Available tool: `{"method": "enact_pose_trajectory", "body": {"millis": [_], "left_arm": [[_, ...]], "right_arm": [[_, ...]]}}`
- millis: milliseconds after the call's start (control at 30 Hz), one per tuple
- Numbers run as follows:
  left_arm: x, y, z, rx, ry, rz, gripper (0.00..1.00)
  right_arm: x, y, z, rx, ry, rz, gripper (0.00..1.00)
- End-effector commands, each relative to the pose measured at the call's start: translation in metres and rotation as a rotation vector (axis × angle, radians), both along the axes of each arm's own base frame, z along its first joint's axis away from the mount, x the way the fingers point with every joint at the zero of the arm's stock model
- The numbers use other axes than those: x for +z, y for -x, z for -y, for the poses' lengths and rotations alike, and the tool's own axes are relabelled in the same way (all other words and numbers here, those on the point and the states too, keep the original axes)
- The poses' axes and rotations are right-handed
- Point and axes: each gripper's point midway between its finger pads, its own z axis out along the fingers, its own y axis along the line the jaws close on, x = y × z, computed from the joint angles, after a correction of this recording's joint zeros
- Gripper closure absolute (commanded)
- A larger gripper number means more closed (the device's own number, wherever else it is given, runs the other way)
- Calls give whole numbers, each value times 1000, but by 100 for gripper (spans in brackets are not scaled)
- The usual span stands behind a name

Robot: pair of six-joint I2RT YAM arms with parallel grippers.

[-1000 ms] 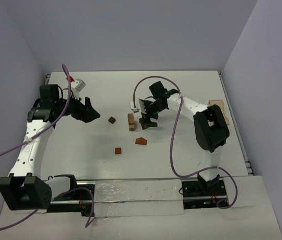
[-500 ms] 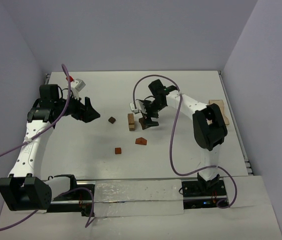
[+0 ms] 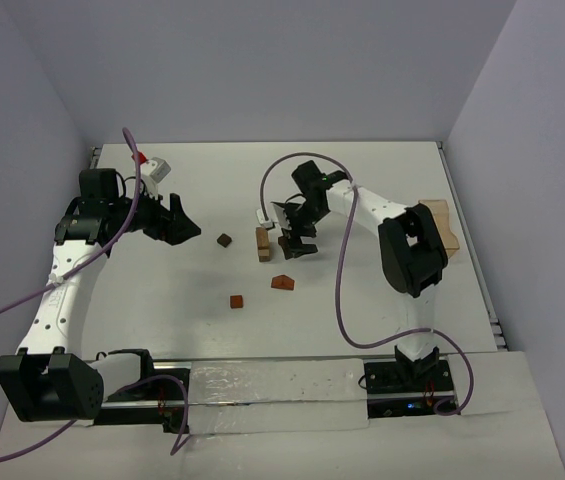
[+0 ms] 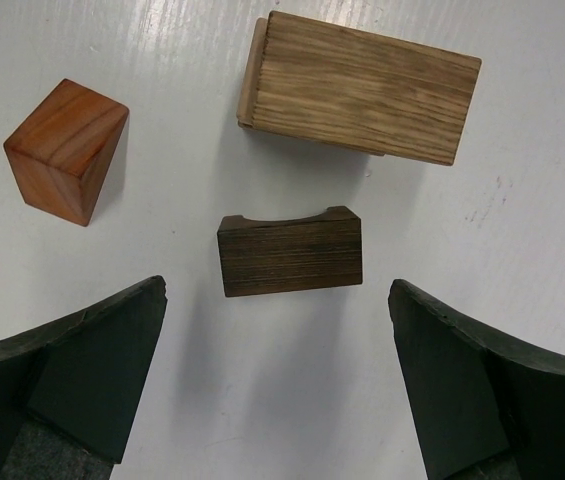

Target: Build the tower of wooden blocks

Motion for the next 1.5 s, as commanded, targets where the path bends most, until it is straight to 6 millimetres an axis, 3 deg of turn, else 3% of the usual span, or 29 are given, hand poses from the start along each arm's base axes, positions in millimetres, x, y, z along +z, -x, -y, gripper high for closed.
{"method": "enact_pose_trajectory", "body": {"millis": [0,600,1100,1467], "left_arm": [[11,-6,4,-21,23,52,5],[8,-5,3,-29,16,50,5],[9,-8,4,-29,16,48,6],[10,-8,3,-23,15,49,7]], "right_arm": [[1,-6,-7,-3,17,16,1],[-10,-4,-16,39,80,42,1],[-16,-8,-14,48,107,70,10],[-15,-12,-16,28,90,90,41]]}}
